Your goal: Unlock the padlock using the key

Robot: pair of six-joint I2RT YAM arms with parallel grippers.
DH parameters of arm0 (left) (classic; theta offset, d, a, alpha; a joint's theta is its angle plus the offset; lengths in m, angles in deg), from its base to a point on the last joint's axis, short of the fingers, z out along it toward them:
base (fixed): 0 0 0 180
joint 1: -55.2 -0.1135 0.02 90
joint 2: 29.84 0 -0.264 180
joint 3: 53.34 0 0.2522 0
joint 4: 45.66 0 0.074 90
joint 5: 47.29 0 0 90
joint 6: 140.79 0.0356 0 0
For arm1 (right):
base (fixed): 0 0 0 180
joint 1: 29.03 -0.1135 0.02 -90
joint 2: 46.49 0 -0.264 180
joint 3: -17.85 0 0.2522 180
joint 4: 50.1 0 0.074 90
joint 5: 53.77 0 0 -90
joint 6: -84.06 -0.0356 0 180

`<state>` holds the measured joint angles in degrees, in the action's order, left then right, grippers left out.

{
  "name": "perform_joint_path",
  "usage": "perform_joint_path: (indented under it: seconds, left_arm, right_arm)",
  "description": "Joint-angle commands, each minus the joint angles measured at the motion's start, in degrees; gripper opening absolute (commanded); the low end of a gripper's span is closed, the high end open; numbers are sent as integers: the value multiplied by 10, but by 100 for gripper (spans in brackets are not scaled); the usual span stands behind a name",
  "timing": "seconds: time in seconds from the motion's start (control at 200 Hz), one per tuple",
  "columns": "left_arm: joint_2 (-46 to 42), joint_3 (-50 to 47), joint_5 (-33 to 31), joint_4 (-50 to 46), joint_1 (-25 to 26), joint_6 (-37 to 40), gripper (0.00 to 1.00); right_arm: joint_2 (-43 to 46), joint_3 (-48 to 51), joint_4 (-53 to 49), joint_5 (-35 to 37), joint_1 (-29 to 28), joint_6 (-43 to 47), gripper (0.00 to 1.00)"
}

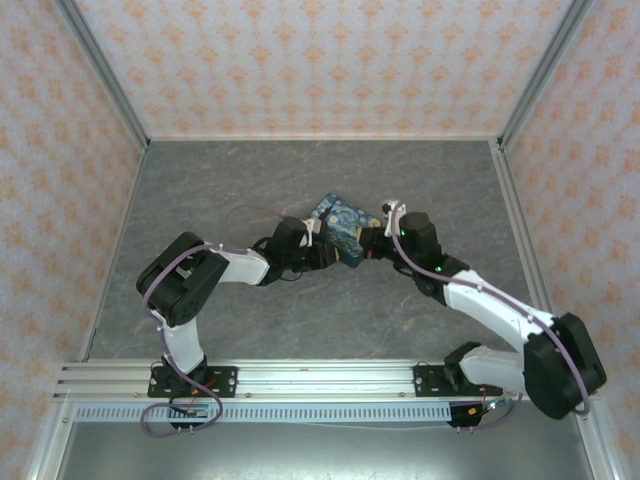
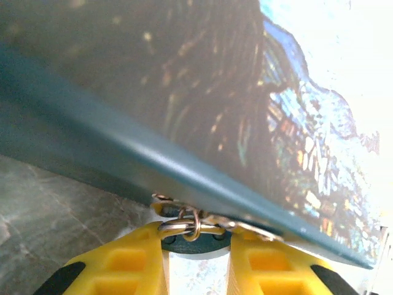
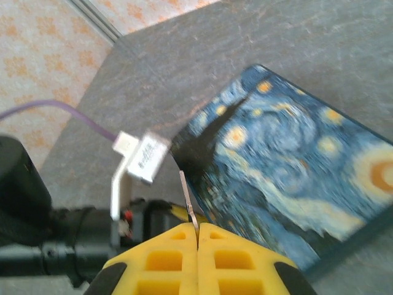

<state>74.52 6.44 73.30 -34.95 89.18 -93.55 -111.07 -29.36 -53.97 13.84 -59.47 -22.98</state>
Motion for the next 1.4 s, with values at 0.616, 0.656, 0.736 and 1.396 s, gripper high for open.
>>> perform_joint_path:
  seconds: [0.616,0.656,0.736,1.396]
  left_arm:
    - [-90,65,-13,-173,20,-172,18]
    - [-93,66,-14,-175,20,-175,18]
    - [-94,65,-13,-175,21,-180,18]
    - [-105,74,-16,-181,28,-186,18]
  right_arm:
    - [15,142,95,-10,-61,129,0]
    - [7,140,100,-8,-64,128,0]
    - [-7,135,109,-3,-73,131,0]
    - [-85,119,168,15,-81,116,0]
